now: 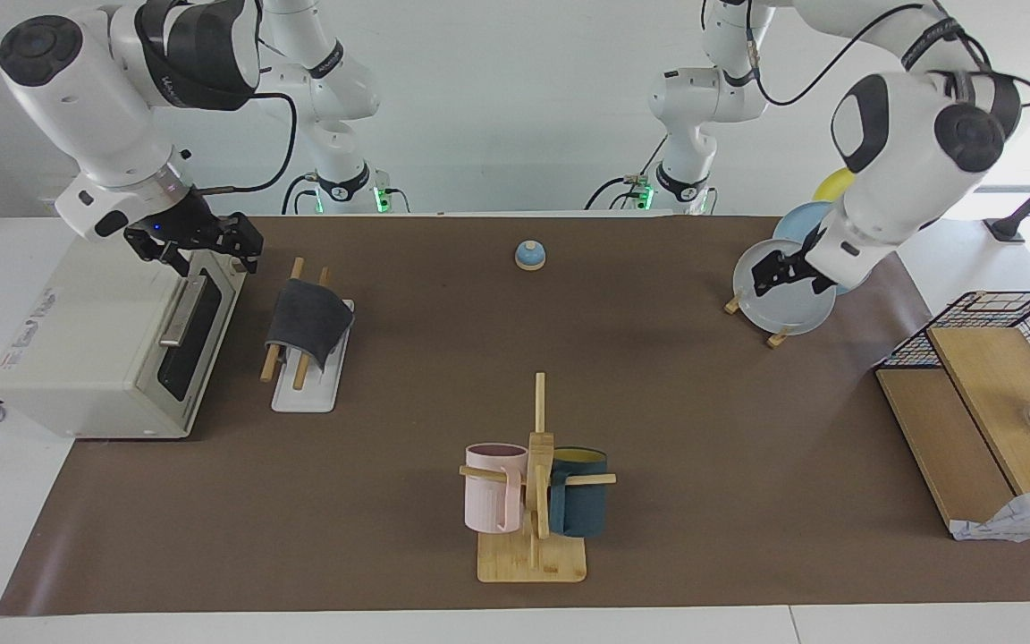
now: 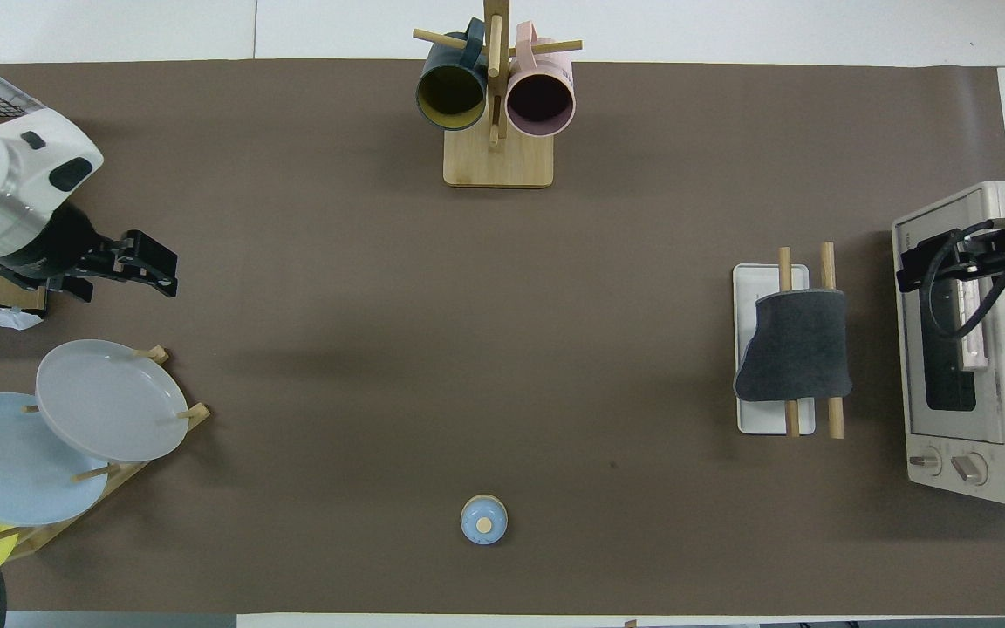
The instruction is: Fold towel and hang on rack
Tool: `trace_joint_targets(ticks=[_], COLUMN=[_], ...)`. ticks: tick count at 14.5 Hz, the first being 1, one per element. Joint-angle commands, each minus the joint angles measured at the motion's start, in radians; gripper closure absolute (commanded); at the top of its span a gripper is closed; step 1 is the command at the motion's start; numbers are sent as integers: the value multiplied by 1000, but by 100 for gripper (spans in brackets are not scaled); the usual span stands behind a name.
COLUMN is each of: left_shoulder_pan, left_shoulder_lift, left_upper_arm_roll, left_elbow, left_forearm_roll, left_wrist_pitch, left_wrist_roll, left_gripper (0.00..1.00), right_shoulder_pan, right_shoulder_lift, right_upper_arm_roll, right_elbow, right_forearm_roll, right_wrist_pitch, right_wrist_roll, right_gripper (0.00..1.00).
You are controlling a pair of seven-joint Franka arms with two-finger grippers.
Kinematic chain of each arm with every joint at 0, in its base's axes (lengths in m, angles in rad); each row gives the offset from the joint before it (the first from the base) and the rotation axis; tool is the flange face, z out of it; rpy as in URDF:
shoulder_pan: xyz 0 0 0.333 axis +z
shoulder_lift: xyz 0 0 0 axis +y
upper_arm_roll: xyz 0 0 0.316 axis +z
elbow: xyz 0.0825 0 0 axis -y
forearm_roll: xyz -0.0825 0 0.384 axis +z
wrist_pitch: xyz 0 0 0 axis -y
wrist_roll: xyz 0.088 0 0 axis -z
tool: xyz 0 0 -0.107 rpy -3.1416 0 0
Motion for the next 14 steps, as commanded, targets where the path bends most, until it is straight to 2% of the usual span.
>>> trace_joint_targets(ticks=[1,4,9,11,14], left_shoulder_pan=[-17,-5,-1,7,7], left_shoulder_lift=[18,-75,-238,-270,-279], left_upper_arm_roll=[3,1,17,15,15], left_elbow=[44,38,32,27,20], left_forearm_roll=[9,16,21,21,21], left_wrist_pitch=[-30,1,-33,-50,-50], left_wrist_roll=[0,13,1,0,1], left_gripper=[0,0,0,0,0], right_shoulder_pan=[-5,0,-1,-3,3], right_shoulder_lift=[-1,-2,-2,-4,-5], right_upper_arm_roll=[6,8,9,9,12], right_elbow=[9,11,14,12,12], right_forearm_roll=[11,-17,-28,-25,-22], right_wrist_pitch=[12,17,0,5,8], right_wrist_roll=[11,5,3,3,6], right_gripper=[0,0,0,0,0])
